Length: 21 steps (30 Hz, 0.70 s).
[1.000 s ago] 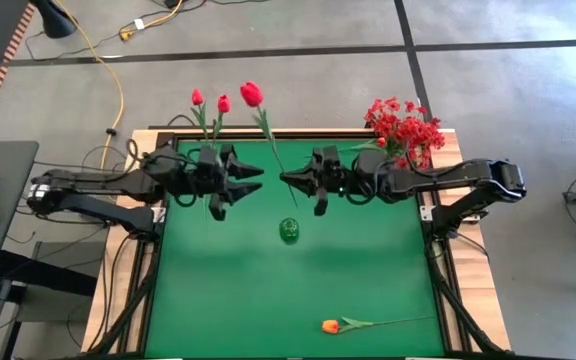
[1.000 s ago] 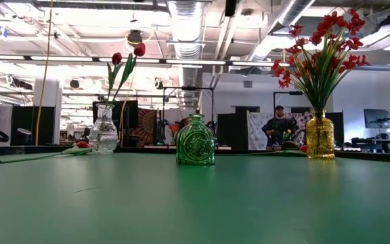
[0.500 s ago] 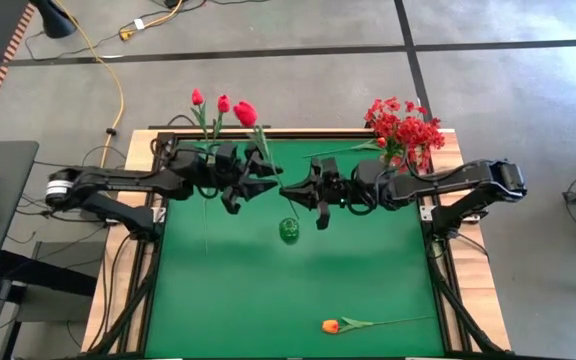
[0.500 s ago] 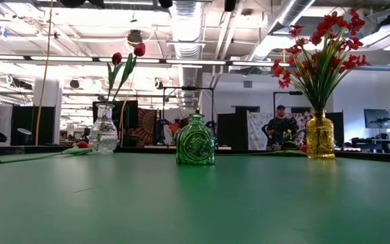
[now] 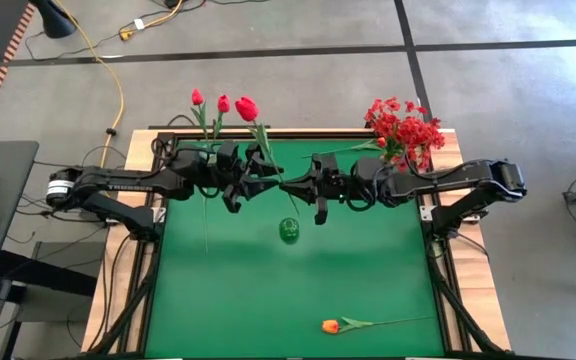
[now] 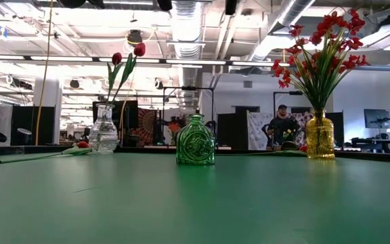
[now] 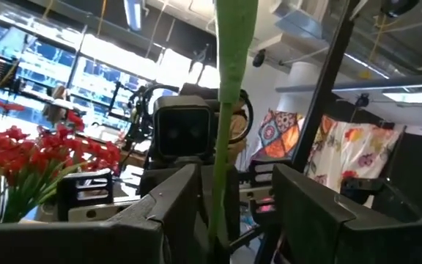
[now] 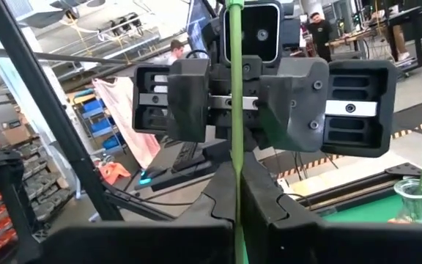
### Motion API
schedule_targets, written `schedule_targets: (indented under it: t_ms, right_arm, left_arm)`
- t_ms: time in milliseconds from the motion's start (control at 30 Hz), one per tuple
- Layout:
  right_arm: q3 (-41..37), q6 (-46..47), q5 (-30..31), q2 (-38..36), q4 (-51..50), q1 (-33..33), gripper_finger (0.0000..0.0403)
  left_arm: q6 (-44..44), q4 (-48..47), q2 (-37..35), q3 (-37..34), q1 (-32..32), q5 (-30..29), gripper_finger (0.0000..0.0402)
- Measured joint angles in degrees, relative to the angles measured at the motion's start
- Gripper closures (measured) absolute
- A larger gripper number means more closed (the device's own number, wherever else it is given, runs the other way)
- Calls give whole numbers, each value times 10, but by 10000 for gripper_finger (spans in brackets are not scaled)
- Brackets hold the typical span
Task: Sort flowers into vase by color
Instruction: Put the red tulip into the transparent vase
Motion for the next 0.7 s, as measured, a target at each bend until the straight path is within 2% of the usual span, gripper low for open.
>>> schedule_targets:
  t_ms: [267, 700]
  right_arm:
    - [0, 16, 0, 0, 3, 2, 374]
    - [0, 37, 1, 0, -4, 1, 374]
  left_arm:
    - [14, 0, 0, 0, 0, -40, 247]
    - [54, 0, 0, 0, 0, -47, 353]
